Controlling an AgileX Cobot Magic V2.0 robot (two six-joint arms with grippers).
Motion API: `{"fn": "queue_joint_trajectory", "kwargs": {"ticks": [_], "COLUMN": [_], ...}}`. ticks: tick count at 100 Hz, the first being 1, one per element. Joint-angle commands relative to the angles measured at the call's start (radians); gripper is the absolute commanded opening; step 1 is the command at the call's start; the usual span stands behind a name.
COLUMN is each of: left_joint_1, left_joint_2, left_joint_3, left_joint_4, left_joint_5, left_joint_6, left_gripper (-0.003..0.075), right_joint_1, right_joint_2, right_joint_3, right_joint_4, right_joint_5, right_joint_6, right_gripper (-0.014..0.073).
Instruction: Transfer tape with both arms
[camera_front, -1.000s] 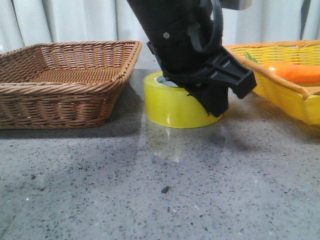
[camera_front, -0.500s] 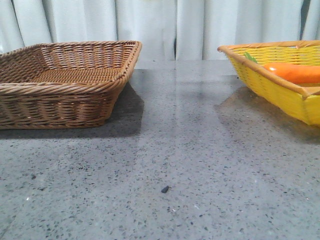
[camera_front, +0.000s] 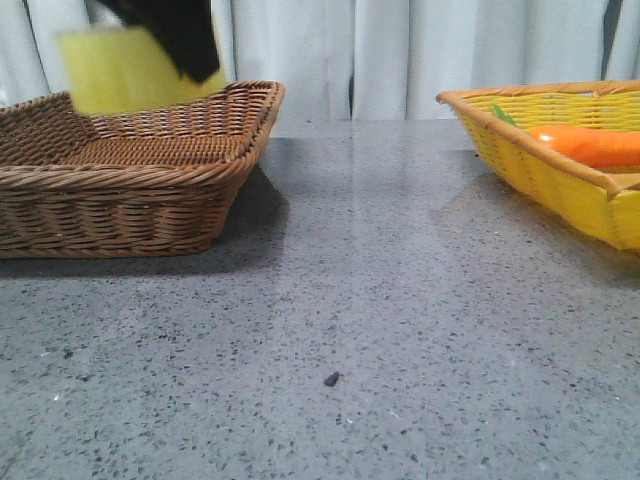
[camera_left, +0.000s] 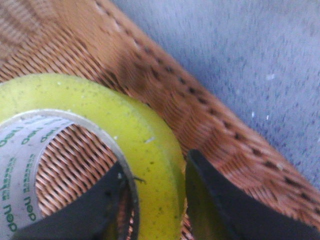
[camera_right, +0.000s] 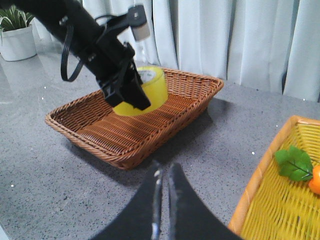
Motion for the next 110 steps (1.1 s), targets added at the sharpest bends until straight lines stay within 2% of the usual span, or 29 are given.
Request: {"fn": "queue_joint_trajectory", "kwargs": {"ticks": [1,29,49,66,84,95,110], "left_joint_1": [0.003,0.003,0.003,0.003,0.003,0.003,0.003], "left_joint_2": [-0.051,-0.051,-0.053,-0.086,-0.207,-0.314,-0.479], "left_joint_3": [0.031,0.155,0.16,0.16,0.16,0.185,0.283], "left_joint_4": [-0.007,-0.007,-0.007,-0.014,-0.095,-0.168,-0.202], "left_joint_5": [-0.112,-0.193,-0.197,-0.187,-0.224,-0.291,-0.382], "left_joint_6": [-0.001,-0.001,-0.001,-0.012,-0.012,-0.012,-0.012], "left_gripper": [0.0175,0.0182,0.034,0.0333,0.0333,0.0291,0.0131], "right_joint_1": [0.0,0.0,0.0,0.0,0.0,0.0,0.0], "right_joint_2": [0.005,0.005,0.005,0.005,-0.012,-0.042,-0.117], "right_joint_3": [-0.025,-0.025,-0.025,-0.024,0.001,0.047,0.131], "right_joint_4": [-0.002,-0.002,-0.002,-0.002,-0.04,-0.094,-0.108], "right_joint_5": [-0.064,-0.063,-0.062,-0.038,-0.023,-0.05,-0.129], "right_joint_6": [-0.004,-0.004,-0.004,-0.004,-0.004,-0.004,-0.004], "right_gripper": [-0.0064,-0.0064,-0.0064,-0.0064,-0.0064,-0.0064,-0.0064]}}
